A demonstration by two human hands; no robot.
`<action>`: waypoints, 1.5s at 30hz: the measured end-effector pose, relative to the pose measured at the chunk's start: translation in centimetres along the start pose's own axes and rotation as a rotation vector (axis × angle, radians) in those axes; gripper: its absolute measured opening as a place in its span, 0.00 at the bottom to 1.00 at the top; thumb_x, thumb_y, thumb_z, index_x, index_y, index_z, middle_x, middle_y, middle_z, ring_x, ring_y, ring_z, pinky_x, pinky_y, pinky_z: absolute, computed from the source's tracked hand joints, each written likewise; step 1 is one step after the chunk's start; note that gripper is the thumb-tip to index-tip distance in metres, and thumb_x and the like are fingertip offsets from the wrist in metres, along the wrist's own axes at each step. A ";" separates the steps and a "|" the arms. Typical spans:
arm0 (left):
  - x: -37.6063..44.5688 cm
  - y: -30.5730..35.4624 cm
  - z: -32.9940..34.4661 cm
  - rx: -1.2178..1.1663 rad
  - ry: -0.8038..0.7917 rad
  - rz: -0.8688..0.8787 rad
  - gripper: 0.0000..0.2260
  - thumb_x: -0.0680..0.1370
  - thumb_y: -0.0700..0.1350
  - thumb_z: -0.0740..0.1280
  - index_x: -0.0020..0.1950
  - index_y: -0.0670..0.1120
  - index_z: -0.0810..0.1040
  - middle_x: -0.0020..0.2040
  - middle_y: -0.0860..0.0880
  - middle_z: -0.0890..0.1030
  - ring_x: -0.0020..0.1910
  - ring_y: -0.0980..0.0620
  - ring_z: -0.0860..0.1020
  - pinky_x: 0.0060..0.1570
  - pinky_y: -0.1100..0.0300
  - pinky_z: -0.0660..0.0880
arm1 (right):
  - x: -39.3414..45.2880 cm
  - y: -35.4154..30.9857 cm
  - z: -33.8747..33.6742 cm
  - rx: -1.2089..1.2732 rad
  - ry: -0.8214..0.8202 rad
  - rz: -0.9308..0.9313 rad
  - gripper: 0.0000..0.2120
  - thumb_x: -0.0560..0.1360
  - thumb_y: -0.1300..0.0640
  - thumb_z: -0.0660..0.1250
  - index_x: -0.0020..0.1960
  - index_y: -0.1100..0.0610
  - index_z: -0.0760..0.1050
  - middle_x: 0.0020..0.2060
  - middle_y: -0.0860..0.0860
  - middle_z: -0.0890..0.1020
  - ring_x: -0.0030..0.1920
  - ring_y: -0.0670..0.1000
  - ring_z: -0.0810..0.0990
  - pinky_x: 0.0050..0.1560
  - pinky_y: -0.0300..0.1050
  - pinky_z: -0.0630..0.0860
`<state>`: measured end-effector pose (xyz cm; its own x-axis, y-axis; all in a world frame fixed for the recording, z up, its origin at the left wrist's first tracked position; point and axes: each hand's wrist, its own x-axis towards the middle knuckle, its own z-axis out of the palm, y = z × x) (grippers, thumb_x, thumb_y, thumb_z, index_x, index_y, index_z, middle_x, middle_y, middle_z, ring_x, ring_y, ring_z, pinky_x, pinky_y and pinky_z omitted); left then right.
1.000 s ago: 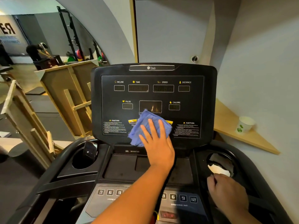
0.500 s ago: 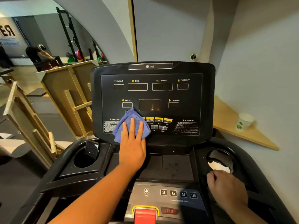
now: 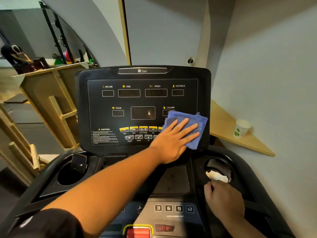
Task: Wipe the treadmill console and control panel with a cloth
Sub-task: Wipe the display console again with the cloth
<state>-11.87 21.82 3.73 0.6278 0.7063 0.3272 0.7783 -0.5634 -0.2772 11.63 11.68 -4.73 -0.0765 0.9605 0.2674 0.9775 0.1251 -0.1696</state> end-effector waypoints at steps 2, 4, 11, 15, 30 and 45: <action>1.3 -2.1 -1.5 0.015 0.070 -0.080 0.28 0.84 0.53 0.53 0.85 0.51 0.57 0.85 0.47 0.55 0.84 0.41 0.49 0.82 0.41 0.45 | 0.2 -0.1 0.0 0.000 0.014 -0.009 0.21 0.71 0.53 0.71 0.25 0.47 0.63 0.19 0.45 0.65 0.19 0.41 0.58 0.24 0.33 0.50; 3.5 -3.9 -3.2 0.011 0.166 -0.231 0.27 0.85 0.52 0.54 0.85 0.50 0.57 0.85 0.47 0.55 0.84 0.41 0.49 0.82 0.40 0.47 | 0.3 0.0 0.3 -0.001 0.023 -0.011 0.20 0.71 0.53 0.69 0.26 0.48 0.63 0.20 0.46 0.68 0.20 0.43 0.60 0.23 0.35 0.53; 3.9 -2.0 -2.0 0.062 0.091 -0.047 0.29 0.85 0.54 0.54 0.86 0.49 0.53 0.86 0.45 0.51 0.84 0.38 0.46 0.82 0.38 0.44 | 0.2 0.7 1.3 0.000 0.015 0.001 0.17 0.75 0.48 0.59 0.30 0.51 0.74 0.25 0.46 0.77 0.25 0.46 0.73 0.25 0.41 0.70; 2.0 -4.3 -2.0 0.128 -0.066 0.323 0.26 0.87 0.55 0.49 0.86 0.52 0.53 0.86 0.49 0.51 0.85 0.42 0.45 0.82 0.42 0.41 | 0.2 0.6 1.1 0.006 0.038 -0.004 0.17 0.74 0.47 0.59 0.28 0.51 0.73 0.24 0.47 0.75 0.23 0.45 0.68 0.24 0.40 0.64; 3.2 -1.8 -1.8 0.078 -0.023 0.148 0.28 0.86 0.56 0.50 0.86 0.52 0.51 0.86 0.47 0.49 0.84 0.40 0.43 0.82 0.39 0.41 | 0.2 0.3 0.4 0.014 -0.006 -0.012 0.14 0.72 0.49 0.66 0.28 0.50 0.74 0.23 0.47 0.76 0.23 0.44 0.73 0.24 0.40 0.69; 5.5 -6.1 -5.5 0.089 0.190 -0.301 0.29 0.85 0.55 0.53 0.86 0.51 0.53 0.86 0.47 0.50 0.84 0.39 0.45 0.81 0.37 0.45 | 0.2 -0.1 -0.8 0.080 -0.014 0.058 0.15 0.77 0.42 0.60 0.43 0.47 0.82 0.38 0.44 0.84 0.36 0.42 0.77 0.38 0.31 0.70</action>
<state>-13.11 26.81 12.17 0.3683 0.7378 0.5657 0.9297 -0.2969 -0.2180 11.71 11.70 -3.94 -0.0232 0.9701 0.2416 0.9615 0.0878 -0.2602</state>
